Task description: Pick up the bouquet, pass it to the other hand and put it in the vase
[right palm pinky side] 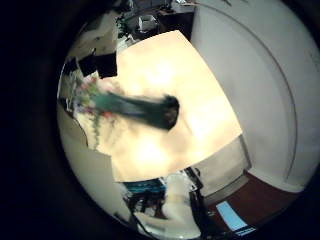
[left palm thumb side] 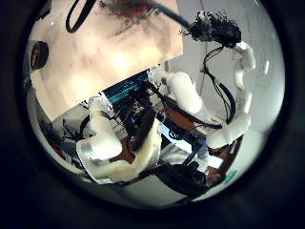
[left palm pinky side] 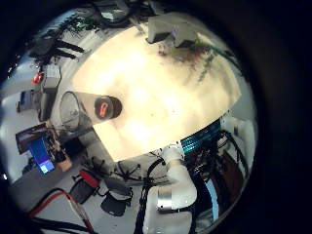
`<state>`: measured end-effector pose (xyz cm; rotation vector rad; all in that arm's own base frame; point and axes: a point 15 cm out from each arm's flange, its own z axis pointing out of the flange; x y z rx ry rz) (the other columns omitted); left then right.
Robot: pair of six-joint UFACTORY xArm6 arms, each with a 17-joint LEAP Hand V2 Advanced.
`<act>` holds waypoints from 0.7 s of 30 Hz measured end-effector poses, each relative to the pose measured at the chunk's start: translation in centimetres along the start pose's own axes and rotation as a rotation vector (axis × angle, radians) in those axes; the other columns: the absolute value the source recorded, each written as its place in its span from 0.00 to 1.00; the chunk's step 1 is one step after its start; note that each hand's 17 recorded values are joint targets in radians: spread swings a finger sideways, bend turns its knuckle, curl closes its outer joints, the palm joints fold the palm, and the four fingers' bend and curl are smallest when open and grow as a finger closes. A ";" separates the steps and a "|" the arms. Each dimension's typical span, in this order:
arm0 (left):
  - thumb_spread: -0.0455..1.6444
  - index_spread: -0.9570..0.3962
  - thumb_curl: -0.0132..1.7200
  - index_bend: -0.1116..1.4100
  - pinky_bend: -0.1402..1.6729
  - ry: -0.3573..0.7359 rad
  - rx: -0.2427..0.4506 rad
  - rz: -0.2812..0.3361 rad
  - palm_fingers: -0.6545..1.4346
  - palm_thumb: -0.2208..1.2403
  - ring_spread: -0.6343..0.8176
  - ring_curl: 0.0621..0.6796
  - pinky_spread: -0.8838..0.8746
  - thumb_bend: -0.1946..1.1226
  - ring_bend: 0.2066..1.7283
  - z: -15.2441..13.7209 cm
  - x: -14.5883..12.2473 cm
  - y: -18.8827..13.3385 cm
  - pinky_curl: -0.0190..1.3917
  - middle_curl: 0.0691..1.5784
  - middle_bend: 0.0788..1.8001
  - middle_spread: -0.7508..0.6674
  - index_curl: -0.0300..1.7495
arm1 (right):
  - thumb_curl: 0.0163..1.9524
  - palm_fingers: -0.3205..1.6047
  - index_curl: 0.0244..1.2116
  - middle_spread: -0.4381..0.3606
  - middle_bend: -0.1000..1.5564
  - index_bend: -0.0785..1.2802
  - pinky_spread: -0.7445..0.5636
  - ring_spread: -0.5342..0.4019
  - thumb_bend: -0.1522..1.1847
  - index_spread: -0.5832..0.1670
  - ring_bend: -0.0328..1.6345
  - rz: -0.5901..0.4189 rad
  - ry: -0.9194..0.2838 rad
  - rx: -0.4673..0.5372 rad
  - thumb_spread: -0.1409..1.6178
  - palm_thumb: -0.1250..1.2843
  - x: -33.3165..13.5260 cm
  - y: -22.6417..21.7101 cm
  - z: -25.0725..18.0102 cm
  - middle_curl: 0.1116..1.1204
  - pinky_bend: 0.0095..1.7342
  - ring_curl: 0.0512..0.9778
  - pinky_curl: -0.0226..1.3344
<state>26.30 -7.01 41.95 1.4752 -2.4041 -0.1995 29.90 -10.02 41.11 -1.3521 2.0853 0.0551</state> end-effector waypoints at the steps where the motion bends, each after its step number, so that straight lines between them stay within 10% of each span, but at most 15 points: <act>1: 0.73 0.67 0.17 0.19 0.22 0.008 0.002 0.002 0.40 0.29 0.79 0.23 0.78 0.13 0.17 0.0 -0.3 0.0 0.24 0.15 0.06 0.74 0.22 | 0.49 0.77 0.68 0.42 0.89 0.94 0.43 0.38 0.14 0.50 0.90 0.010 -0.033 0.014 0.56 0.91 -0.6 -0.2 -0.3 0.62 0.77 0.64 0.54; 10: 0.73 0.67 0.17 0.19 0.22 0.061 0.020 0.046 0.40 0.29 0.79 0.23 0.78 0.13 0.18 -0.1 -3.4 1.4 0.24 0.15 0.06 0.73 0.22 | 0.46 0.75 0.65 0.41 0.88 0.92 0.40 0.38 0.06 0.50 0.87 0.055 -0.046 0.048 0.58 0.78 -1.6 2.2 -2.4 0.59 0.72 0.62 0.55; 21: 0.73 0.67 0.17 0.19 0.22 0.072 0.005 0.017 0.40 0.29 0.79 0.22 0.78 0.13 0.18 0.5 -1.7 0.8 0.24 0.15 0.06 0.73 0.22 | 0.35 0.52 0.51 0.35 0.71 0.52 0.23 0.30 0.09 0.33 0.73 -0.044 0.312 -0.172 0.62 0.68 6.4 4.2 2.1 0.47 0.62 0.49 0.44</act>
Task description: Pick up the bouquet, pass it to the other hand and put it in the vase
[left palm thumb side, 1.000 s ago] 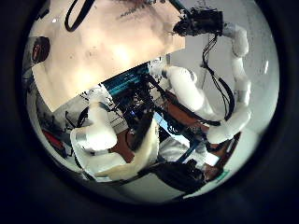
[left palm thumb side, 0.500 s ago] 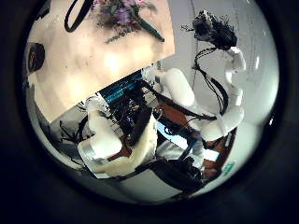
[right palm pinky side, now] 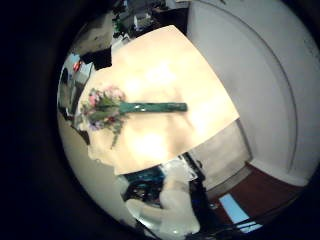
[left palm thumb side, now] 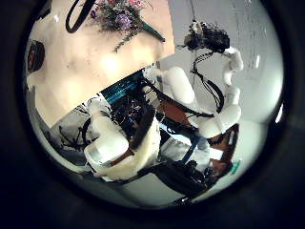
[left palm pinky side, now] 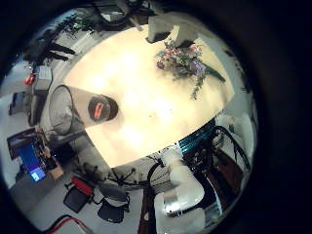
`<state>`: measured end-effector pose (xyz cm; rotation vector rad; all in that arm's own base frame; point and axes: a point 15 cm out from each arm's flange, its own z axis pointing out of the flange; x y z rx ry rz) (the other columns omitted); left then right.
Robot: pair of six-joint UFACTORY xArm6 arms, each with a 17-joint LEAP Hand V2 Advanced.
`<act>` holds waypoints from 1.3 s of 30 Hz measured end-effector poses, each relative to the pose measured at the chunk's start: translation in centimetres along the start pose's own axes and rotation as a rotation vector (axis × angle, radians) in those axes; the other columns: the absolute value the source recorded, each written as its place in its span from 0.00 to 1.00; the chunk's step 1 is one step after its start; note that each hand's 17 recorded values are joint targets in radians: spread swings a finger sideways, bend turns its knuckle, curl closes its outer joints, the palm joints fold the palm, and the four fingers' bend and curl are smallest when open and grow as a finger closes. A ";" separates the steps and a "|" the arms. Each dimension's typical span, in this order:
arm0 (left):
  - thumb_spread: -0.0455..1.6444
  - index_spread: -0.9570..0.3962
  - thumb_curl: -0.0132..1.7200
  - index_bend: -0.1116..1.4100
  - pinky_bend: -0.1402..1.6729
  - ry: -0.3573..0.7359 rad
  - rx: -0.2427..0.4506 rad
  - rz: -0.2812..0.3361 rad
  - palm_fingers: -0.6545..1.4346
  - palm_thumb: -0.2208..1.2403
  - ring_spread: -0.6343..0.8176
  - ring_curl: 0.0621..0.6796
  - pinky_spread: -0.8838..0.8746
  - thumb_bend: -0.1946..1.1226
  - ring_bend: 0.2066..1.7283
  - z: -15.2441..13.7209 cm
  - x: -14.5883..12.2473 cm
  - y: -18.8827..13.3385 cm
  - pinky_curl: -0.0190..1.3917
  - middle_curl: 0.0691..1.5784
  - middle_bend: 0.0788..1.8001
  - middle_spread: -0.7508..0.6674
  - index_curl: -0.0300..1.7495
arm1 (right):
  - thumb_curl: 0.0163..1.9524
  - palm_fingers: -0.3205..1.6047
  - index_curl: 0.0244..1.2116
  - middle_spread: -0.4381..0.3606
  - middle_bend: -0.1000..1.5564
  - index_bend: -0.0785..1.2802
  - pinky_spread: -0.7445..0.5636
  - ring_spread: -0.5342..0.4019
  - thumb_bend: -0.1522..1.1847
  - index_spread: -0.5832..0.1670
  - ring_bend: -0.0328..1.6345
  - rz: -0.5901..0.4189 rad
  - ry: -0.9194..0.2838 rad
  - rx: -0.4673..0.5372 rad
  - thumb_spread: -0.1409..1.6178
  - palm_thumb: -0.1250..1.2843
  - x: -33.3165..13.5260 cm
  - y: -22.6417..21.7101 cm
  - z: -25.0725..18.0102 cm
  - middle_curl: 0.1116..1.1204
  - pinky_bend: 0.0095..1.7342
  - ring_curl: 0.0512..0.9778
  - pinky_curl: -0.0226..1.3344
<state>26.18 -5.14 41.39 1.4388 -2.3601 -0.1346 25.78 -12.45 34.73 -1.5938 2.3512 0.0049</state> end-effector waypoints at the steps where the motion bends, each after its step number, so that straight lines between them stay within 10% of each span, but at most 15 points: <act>1: 0.73 0.67 0.17 0.19 0.22 0.000 -0.004 -0.004 0.40 0.29 0.79 0.22 0.78 0.13 0.18 0.1 0.3 -0.2 0.24 0.15 0.06 0.73 0.22 | 0.35 0.52 0.50 0.34 0.70 0.50 0.24 0.30 0.09 0.31 0.73 -0.010 0.050 -0.020 0.62 0.68 0.9 -0.3 0.7 0.46 0.61 0.48 0.43; 12: 0.73 0.67 0.17 0.19 0.22 -0.015 -0.029 -0.072 0.40 0.29 0.79 0.22 0.78 0.13 0.18 1.1 2.3 -0.4 0.24 0.15 0.06 0.73 0.23 | 0.29 0.27 0.44 0.38 0.56 0.44 0.49 0.39 0.09 0.27 0.63 -0.110 0.096 -0.277 0.63 0.64 1.1 -0.6 12.1 0.38 0.45 0.39 0.36; 39: 0.73 0.67 0.17 0.19 0.22 -0.015 -0.018 -0.090 0.40 0.29 0.79 0.20 0.78 0.13 0.18 1.5 4.8 0.0 0.24 0.15 0.06 0.73 0.23 | 0.23 0.34 0.34 0.43 0.42 0.30 0.66 0.48 0.10 0.33 0.52 -0.155 0.193 -0.432 0.65 0.61 4.9 2.3 20.3 0.29 0.29 0.28 0.22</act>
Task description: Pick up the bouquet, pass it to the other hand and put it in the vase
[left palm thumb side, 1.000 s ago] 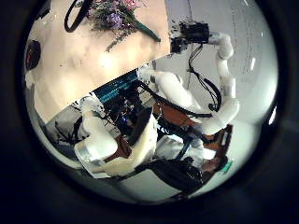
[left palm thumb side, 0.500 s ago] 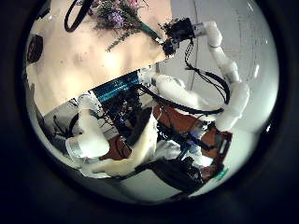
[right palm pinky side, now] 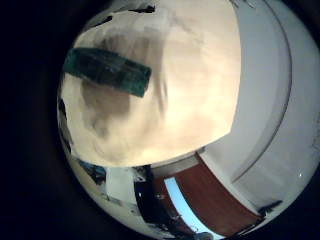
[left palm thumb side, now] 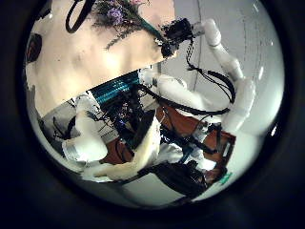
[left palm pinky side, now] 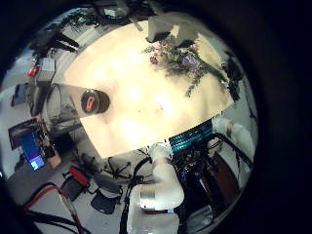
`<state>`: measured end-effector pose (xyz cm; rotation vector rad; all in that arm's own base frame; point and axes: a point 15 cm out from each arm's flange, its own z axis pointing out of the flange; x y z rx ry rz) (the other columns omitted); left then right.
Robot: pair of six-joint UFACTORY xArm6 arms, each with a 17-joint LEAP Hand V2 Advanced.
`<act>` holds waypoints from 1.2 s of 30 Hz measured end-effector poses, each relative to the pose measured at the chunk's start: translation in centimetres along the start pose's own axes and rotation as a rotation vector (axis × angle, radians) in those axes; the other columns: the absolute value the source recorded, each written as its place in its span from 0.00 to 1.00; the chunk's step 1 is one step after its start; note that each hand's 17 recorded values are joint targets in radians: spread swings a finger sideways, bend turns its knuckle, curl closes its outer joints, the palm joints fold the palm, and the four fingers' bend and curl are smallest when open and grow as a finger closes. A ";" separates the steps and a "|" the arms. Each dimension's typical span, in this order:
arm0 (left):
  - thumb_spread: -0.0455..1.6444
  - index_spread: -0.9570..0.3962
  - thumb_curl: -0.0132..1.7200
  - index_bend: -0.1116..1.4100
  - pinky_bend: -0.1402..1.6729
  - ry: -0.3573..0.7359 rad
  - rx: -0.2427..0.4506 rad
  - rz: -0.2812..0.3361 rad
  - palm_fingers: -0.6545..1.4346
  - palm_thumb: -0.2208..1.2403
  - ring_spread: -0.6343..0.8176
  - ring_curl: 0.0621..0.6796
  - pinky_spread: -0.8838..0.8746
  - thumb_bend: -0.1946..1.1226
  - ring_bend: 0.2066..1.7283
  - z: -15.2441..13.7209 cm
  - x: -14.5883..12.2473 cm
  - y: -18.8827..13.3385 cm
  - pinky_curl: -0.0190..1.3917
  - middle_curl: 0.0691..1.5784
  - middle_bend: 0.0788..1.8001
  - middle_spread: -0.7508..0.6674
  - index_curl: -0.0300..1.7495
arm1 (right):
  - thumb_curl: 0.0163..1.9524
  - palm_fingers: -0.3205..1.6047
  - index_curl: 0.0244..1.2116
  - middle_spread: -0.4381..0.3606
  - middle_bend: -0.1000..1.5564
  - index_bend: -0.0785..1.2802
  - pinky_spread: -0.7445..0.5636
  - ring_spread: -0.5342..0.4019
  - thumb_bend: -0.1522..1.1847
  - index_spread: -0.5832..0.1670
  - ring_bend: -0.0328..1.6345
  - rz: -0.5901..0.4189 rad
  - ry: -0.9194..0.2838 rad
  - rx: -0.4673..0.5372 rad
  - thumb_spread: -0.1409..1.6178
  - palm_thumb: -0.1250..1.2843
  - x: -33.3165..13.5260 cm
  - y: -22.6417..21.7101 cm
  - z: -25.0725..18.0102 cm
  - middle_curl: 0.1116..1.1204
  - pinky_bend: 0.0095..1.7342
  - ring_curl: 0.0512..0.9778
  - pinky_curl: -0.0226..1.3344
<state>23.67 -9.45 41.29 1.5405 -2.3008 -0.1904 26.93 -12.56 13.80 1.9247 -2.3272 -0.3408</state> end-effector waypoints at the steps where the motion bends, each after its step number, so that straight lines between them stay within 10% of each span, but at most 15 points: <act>1: 0.73 0.67 0.17 0.19 0.22 -0.003 0.001 0.001 0.40 0.29 0.79 0.20 0.78 0.13 0.18 0.0 -0.1 0.0 0.24 0.15 0.06 0.73 0.23 | 0.23 0.35 0.34 0.43 0.42 0.30 0.66 0.46 0.10 0.33 0.53 0.002 0.001 0.005 0.65 0.61 0.0 0.0 0.4 0.29 0.29 0.28 0.22; 24: 0.73 0.67 0.17 0.19 0.21 -0.007 0.019 0.005 0.40 0.29 0.79 0.20 0.78 0.13 0.18 -0.5 0.4 1.3 0.24 0.15 0.06 0.73 0.23 | 0.24 0.68 0.38 0.28 0.48 0.28 0.32 0.27 0.10 0.26 0.61 0.009 0.002 0.029 0.63 0.66 -0.3 -0.3 2.4 0.38 0.43 0.33 0.20; 29: 0.73 0.67 0.17 0.19 0.21 -0.008 0.020 0.007 0.40 0.29 0.79 0.20 0.78 0.13 0.19 -0.6 0.5 1.7 0.24 0.15 0.06 0.73 0.23 | 0.25 0.89 0.50 0.27 0.60 0.50 0.23 0.29 0.11 0.22 0.67 0.012 0.009 0.046 0.62 0.70 -0.1 -0.5 1.8 0.47 0.55 0.41 0.27; 36: 0.73 0.67 0.17 0.19 0.21 -0.009 0.029 0.007 0.40 0.29 0.79 0.20 0.78 0.13 0.19 -0.8 0.6 2.3 0.24 0.15 0.06 0.73 0.23 | 0.30 0.83 0.66 0.29 0.76 0.77 0.32 0.32 0.16 0.30 0.80 0.050 0.001 0.133 0.59 0.86 1.0 -1.0 -1.0 0.61 0.73 0.54 0.38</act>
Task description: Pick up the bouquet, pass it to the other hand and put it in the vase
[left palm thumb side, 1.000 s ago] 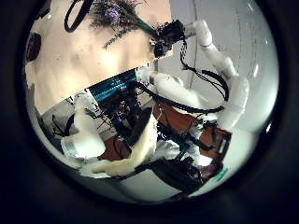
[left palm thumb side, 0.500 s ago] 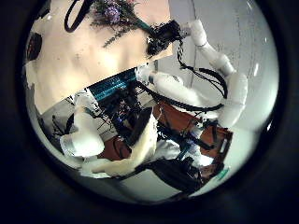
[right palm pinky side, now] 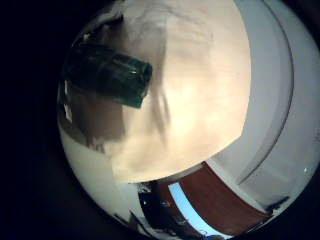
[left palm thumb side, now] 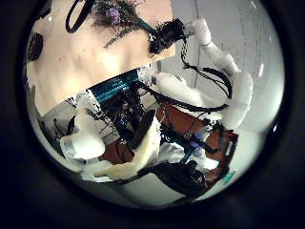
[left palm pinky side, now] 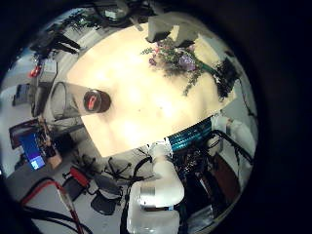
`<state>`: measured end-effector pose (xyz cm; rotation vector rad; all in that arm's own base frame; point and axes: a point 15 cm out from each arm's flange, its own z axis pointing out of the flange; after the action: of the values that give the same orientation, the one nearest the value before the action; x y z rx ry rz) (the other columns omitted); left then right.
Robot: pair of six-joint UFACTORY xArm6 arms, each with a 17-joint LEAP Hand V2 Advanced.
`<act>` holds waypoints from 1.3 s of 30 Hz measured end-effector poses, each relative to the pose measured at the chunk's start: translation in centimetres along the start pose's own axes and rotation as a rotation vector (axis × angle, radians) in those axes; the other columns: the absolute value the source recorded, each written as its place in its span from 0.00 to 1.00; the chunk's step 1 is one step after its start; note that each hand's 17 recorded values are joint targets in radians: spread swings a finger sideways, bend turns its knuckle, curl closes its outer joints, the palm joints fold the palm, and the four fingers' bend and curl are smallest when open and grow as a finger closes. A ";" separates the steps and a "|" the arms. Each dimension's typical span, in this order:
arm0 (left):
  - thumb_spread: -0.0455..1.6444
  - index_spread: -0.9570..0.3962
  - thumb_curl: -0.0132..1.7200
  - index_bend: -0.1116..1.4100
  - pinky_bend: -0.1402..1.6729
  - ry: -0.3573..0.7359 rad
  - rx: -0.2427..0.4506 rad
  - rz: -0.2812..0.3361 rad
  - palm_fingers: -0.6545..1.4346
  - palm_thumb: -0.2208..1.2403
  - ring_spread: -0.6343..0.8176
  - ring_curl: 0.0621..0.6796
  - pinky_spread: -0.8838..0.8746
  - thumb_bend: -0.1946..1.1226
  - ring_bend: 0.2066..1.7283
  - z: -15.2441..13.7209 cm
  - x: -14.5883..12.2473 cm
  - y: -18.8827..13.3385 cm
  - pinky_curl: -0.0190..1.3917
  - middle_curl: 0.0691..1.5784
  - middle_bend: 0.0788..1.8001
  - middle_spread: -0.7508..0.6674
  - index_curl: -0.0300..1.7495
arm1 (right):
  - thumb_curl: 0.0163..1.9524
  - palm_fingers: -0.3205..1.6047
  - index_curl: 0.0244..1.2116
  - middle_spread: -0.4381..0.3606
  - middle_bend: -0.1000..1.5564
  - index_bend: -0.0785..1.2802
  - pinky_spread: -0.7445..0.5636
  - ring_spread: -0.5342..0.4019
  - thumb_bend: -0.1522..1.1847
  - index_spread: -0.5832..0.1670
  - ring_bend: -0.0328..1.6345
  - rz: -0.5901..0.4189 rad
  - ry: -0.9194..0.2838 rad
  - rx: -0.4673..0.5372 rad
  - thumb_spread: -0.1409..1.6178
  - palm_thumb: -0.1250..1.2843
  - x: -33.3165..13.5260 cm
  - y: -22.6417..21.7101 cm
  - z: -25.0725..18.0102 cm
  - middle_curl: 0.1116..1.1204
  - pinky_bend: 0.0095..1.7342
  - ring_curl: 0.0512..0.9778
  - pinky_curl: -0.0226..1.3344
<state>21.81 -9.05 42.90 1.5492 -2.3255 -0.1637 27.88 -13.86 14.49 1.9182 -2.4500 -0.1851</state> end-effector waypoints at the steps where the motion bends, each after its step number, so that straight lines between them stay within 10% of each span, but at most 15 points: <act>1: 0.73 0.67 0.17 0.19 0.21 -0.001 0.001 0.001 0.40 0.29 0.79 0.20 0.78 0.13 0.19 0.0 0.0 0.1 0.24 0.15 0.06 0.73 0.23 | 0.31 0.82 0.67 0.30 0.78 0.79 0.33 0.32 0.17 0.31 0.81 0.000 0.002 0.014 0.59 0.88 0.1 -0.1 -0.6 0.62 0.75 0.55 0.39; 11: 0.73 0.67 0.17 0.19 0.21 -0.001 0.020 -0.003 0.40 0.29 0.79 0.20 0.78 0.13 0.19 -0.4 0.1 0.7 0.24 0.15 0.06 0.73 0.23 | 0.39 0.77 0.71 0.36 0.87 0.91 0.40 0.35 0.17 0.43 0.88 -0.058 -0.055 0.170 0.55 0.92 -2.0 -0.3 -8.4 0.67 0.80 0.64 0.47; 29: 0.73 0.66 0.17 0.19 0.21 0.073 0.078 -0.027 0.42 0.30 0.78 0.20 0.77 0.13 0.20 -1.3 0.5 1.0 0.24 0.15 0.06 0.72 0.23 | 0.51 0.76 0.68 0.40 0.89 0.95 0.42 0.36 0.17 0.51 0.89 -0.048 -0.584 0.560 0.52 0.92 -7.3 -1.0 -28.2 0.66 0.77 0.69 0.54; 39: 0.73 0.66 0.17 0.19 0.20 0.183 0.075 -0.042 0.45 0.30 0.76 0.20 0.76 0.13 0.21 -1.2 0.8 1.1 0.24 0.17 0.07 0.69 0.23 | 0.54 0.76 0.67 0.40 0.90 0.97 0.41 0.36 0.14 0.51 0.89 -0.024 -0.860 0.563 0.53 0.90 -8.3 -0.5 -31.9 0.64 0.76 0.70 0.58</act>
<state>21.01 -9.25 44.50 1.5786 -2.1805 0.0539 33.31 -8.39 46.52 2.4704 -3.2940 -0.4395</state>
